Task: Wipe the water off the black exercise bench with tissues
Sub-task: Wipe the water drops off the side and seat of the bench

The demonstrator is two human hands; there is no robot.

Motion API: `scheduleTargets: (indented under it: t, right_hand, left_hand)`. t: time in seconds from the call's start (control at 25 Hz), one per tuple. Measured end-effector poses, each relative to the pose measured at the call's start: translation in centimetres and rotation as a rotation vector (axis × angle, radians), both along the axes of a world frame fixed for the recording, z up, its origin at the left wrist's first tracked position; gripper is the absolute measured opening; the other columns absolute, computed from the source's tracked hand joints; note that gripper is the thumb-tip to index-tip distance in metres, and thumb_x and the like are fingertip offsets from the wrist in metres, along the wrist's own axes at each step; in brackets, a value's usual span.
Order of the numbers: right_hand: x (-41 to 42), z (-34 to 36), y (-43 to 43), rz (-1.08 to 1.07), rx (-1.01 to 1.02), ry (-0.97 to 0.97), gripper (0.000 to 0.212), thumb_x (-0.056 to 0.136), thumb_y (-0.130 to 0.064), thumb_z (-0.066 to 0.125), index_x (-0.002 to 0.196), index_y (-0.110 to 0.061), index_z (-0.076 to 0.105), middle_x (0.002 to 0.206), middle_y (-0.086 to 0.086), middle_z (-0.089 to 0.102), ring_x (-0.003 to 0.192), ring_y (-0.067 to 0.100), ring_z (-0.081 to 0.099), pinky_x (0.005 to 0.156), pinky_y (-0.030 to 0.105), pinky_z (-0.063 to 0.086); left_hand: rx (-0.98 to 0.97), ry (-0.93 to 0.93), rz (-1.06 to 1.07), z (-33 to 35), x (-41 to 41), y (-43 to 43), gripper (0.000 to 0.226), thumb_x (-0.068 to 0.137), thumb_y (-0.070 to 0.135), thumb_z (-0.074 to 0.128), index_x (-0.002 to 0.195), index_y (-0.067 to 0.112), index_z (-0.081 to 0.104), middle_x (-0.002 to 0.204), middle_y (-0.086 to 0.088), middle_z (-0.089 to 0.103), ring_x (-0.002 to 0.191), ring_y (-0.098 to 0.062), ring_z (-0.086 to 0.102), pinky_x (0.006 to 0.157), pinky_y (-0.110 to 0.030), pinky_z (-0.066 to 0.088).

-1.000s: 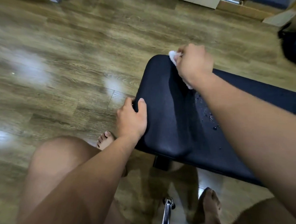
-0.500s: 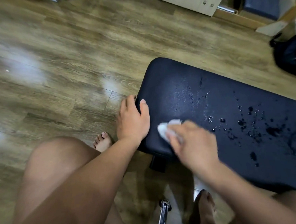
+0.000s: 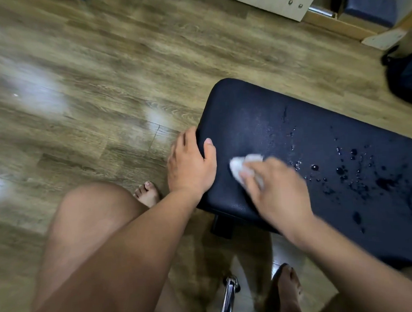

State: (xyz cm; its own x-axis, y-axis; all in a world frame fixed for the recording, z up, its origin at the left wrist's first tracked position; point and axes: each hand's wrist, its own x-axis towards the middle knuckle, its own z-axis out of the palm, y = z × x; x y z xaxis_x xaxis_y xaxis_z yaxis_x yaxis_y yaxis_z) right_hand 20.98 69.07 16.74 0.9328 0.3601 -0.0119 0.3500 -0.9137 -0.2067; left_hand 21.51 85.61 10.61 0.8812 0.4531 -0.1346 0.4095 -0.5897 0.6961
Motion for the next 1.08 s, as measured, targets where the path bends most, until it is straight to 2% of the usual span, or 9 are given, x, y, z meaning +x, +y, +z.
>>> scheduleTargets:
  t: [0.08, 0.16, 0.28, 0.48, 0.64, 0.72, 0.8, 0.88, 1.08]
  right_hand:
    - [-2.9, 0.9, -1.5, 0.108, -0.043, 0.039, 0.019, 0.088, -0.046, 0.054, 0.100, -0.037, 0.065, 0.081, -0.002, 0.063, 0.064, 0.031, 0.066, 0.050, 0.035, 0.049]
    - [-0.1, 1.4, -1.9, 0.130, -0.125, 0.047, 0.022, 0.090, -0.052, 0.049, 0.108, -0.042, 0.058, 0.085, -0.002, 0.063, 0.073, 0.032, 0.066, 0.058, 0.035, 0.049]
    - [8.9, 0.3, -0.9, -0.026, -0.193, -0.016, 0.026, 0.093, -0.047, 0.045, 0.105, -0.034, 0.063, 0.102, 0.005, 0.062, 0.093, 0.035, 0.062, 0.071, 0.036, 0.046]
    - [17.1, -1.8, 1.1, -0.244, -0.030, -0.078, 0.023, 0.092, -0.032, 0.051, 0.105, -0.024, 0.069, 0.117, 0.008, 0.047, 0.109, 0.032, 0.049, 0.080, 0.037, 0.048]
    - [10.9, -2.4, -0.1, -0.107, 0.090, -0.109, 0.024, 0.092, -0.029, 0.050, 0.099, -0.014, 0.067, 0.103, 0.008, 0.053, 0.098, 0.031, 0.051, 0.073, 0.038, 0.049]
    - [4.9, -1.8, -1.2, 0.097, 0.121, -0.044, 0.023, 0.092, -0.029, 0.050, 0.097, -0.015, 0.067, 0.097, 0.008, 0.054, 0.087, 0.030, 0.054, 0.068, 0.039, 0.050]
    - [0.7, -1.0, -2.4, 0.327, 0.077, -0.022, 0.023, 0.089, -0.029, 0.049, 0.093, -0.017, 0.068, 0.092, 0.005, 0.056, 0.075, 0.028, 0.057, 0.058, 0.037, 0.051]
    - [3.0, -0.7, -3.3, 0.414, -0.039, -0.078, 0.018, 0.087, -0.026, 0.053, 0.091, -0.020, 0.069, 0.090, 0.005, 0.058, 0.072, 0.030, 0.060, 0.054, 0.035, 0.051]
    - [18.3, 0.0, -0.5, -0.023, -0.096, 0.040, 0.022, 0.094, -0.027, 0.052, 0.108, -0.019, 0.068, 0.107, 0.010, 0.062, 0.098, 0.033, 0.060, 0.072, 0.031, 0.043]
  left_hand:
    - [0.026, -0.017, -0.017, 0.1, -0.1, -0.2, 0.057, 0.092, 0.044, 0.034, 0.139, 0.014, 0.046, 0.140, -0.008, 0.052, 0.127, -0.031, 0.048, 0.106, -0.048, 0.038]
    - [0.055, -0.043, -0.026, 0.0, -0.2, -0.2, 0.056, 0.093, 0.041, 0.035, 0.139, 0.012, 0.046, 0.139, -0.009, 0.054, 0.128, -0.031, 0.048, 0.108, -0.049, 0.036]
    - [0.054, -0.068, -0.001, 0.0, -0.3, -0.1, 0.054, 0.092, 0.039, 0.036, 0.137, 0.011, 0.049, 0.136, -0.010, 0.056, 0.128, -0.032, 0.048, 0.109, -0.050, 0.036]
    - [0.134, -0.120, -0.043, -0.2, -0.3, -0.2, 0.054, 0.091, 0.040, 0.030, 0.133, 0.014, 0.052, 0.138, -0.006, 0.056, 0.128, -0.029, 0.049, 0.110, -0.052, 0.034]
    - [0.221, -0.227, -0.103, -0.1, -0.3, -0.3, 0.045, 0.091, 0.033, 0.037, 0.126, 0.013, 0.059, 0.134, -0.005, 0.060, 0.126, -0.028, 0.053, 0.108, -0.052, 0.036]
    - [0.364, -0.359, -0.280, -0.1, -0.5, -0.3, 0.041, 0.089, 0.025, 0.045, 0.124, 0.013, 0.063, 0.134, -0.006, 0.061, 0.128, -0.028, 0.054, 0.109, -0.055, 0.036]
    - [0.482, -0.459, -0.490, -0.4, -0.9, -0.4, 0.041, 0.084, 0.019, 0.049, 0.123, 0.014, 0.063, 0.134, -0.006, 0.062, 0.129, -0.029, 0.055, 0.109, -0.058, 0.036]
    - [0.522, -0.480, -0.587, -0.5, -0.6, -0.3, 0.042, 0.083, 0.017, 0.049, 0.122, 0.013, 0.064, 0.132, -0.006, 0.063, 0.128, -0.029, 0.056, 0.107, -0.057, 0.038]
    - [0.527, -0.369, -0.564, -0.2, -0.3, -0.4, 0.043, 0.084, 0.021, 0.046, 0.120, 0.008, 0.066, 0.132, -0.010, 0.063, 0.125, -0.031, 0.057, 0.103, -0.049, 0.043]
